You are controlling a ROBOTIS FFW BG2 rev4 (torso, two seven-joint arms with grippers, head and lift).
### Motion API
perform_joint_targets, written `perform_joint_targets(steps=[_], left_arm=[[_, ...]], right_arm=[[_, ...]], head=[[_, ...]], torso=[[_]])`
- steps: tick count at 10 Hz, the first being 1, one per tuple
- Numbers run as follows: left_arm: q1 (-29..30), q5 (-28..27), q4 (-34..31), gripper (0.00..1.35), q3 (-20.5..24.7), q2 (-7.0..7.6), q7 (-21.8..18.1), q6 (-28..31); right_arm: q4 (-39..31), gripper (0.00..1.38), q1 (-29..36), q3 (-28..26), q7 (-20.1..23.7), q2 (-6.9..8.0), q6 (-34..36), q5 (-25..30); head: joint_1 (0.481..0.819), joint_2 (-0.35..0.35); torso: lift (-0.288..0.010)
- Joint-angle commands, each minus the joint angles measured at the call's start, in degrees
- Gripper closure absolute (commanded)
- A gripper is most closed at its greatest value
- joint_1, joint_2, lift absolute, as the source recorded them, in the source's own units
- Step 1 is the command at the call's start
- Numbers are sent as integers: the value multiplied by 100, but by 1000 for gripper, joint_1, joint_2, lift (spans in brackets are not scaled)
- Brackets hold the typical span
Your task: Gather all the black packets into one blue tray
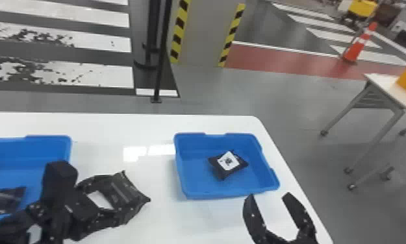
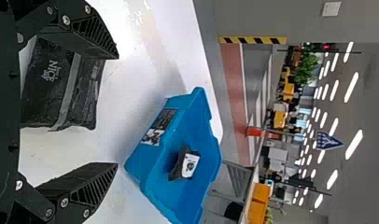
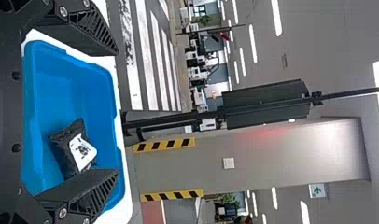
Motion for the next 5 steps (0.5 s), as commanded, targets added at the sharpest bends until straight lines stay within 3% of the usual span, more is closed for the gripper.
perform_joint_targets(steps=[1,5], left_arm=[[-152,-128,75,223,-130,7,18,152],[-658,-368,693,222,-301,-11,158,265]], right_arm=[[7,130,0,0,0,0,0,-24],[35,130,0,23,0,0,0,-104]], head=[[695,-350],[695,-350]], torso=[[-110],[-110]])
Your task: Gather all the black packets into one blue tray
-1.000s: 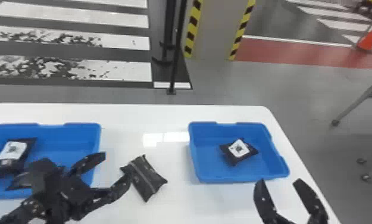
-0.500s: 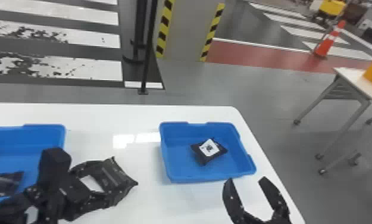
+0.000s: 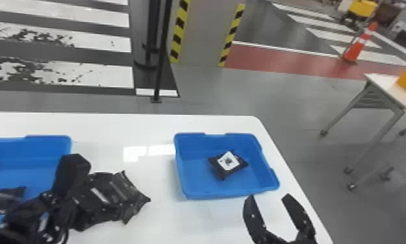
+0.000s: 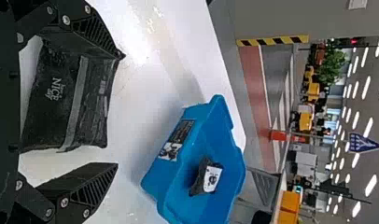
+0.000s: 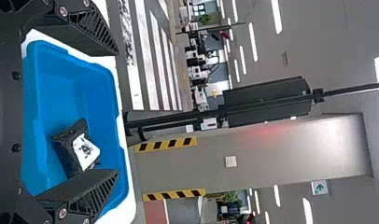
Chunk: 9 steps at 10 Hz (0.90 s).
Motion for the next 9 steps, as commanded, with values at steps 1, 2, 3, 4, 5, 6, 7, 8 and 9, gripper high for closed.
perform_joint_targets(steps=[1,2,3,4,5,6,7,8,9], left_arm=[[-248,77,524,220,-149,-7,32,-258],[-333,77,706,223,-217,-25,58,-258],[-417,77,861,223,-251,-34,76,-244],[-459,66,974,223,-263,-60,111,-216],[-502,66,1058,265,-274,-87,120,-146],[-530,66,1114,453,-263,-95,128,23],[-530,77,1114,799,-263,-95,128,51],[-516,111,1114,1056,-229,-104,128,23],[-488,100,1114,1219,-183,-113,137,23]], right_arm=[[14,130,-28,21,0,0,0,-19],[28,130,-28,32,0,0,0,-42],[42,130,-28,32,0,0,0,-53],[42,128,-42,44,0,0,0,-64],[42,128,-42,44,0,9,0,-76],[42,128,-42,55,0,9,0,-76],[42,128,-42,55,0,0,0,-99],[56,128,-42,55,0,0,0,-110],[56,128,-28,55,0,0,0,-121]], head=[[695,-350],[695,-350],[695,-350],[695,-350],[695,-350],[695,-350],[695,-350],[695,-350],[695,-350]], torso=[[-110],[-110],[-110],[-110],[-110],[-110],[-110],[-110],[-110]])
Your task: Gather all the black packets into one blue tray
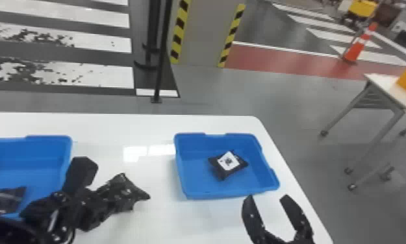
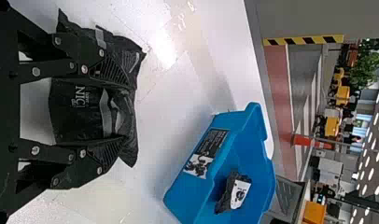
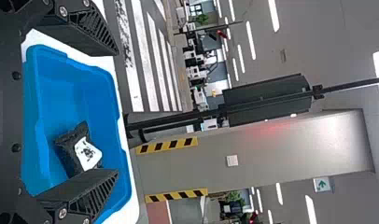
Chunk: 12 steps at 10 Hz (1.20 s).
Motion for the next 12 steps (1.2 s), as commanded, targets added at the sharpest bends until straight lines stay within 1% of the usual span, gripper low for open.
perform_joint_targets(steps=[1,2,3,4,7,8,9,10,12], left_arm=[[42,-125,2,1211,60,-6,-4,-18],[70,-205,2,1211,106,-6,-13,-187],[140,-251,-40,1211,220,-6,-13,-581],[225,-308,-307,1211,323,-6,-13,-792],[787,-365,-1812,1211,986,29,-75,-932],[1111,-468,-2403,1211,1352,20,-119,-848],[1448,-560,-2853,1211,1717,-6,-127,-792],[1673,-560,-3021,1211,2060,-6,-189,-862],[1912,-674,-3021,1211,2745,-6,-330,-1087]], right_arm=[[1,128,11,0,0,-2,-14,-33],[15,128,11,0,0,-2,0,-56],[15,128,25,0,0,-2,0,-79],[15,128,39,0,0,-2,-14,-90],[1,128,53,0,0,-2,0,-90],[1,128,53,0,0,-2,0,-90],[1,128,53,0,0,-2,0,-90],[1,128,67,0,0,-2,0,-102],[1,128,67,23,9,-2,0,-102]], head=[[695,-350],[695,-350],[695,-350],[695,-350],[695,-321],[695,-312],[695,-291],[695,-254],[695,-170]], torso=[[-110],[-110],[-110],[-110],[-110],[-110],[-110],[-110],[-110]])
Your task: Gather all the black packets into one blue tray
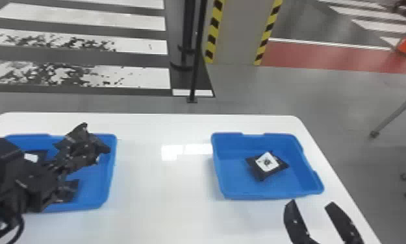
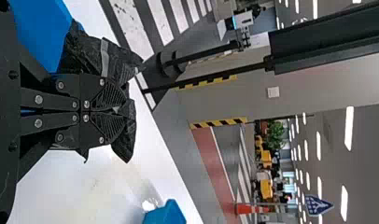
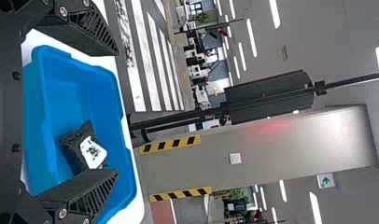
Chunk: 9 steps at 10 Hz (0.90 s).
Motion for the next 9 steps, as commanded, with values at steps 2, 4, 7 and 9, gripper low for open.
perform_joint_targets(steps=[2,4,7,9], left_arm=[[141,-431,9,1211,853,-8,-43,-316],[141,-397,191,998,1196,-16,-69,-428],[478,175,332,90,1356,-139,71,-1075],[984,872,191,282,1333,-306,309,-1778]], right_arm=[[14,130,-14,30,0,0,2,0],[14,128,-28,41,0,0,2,0],[28,128,-28,53,0,0,2,11],[28,128,-56,76,0,0,2,34]], head=[[695,-92],[695,0],[695,50],[695,48]], torso=[[-110],[-110],[-110],[-110]])
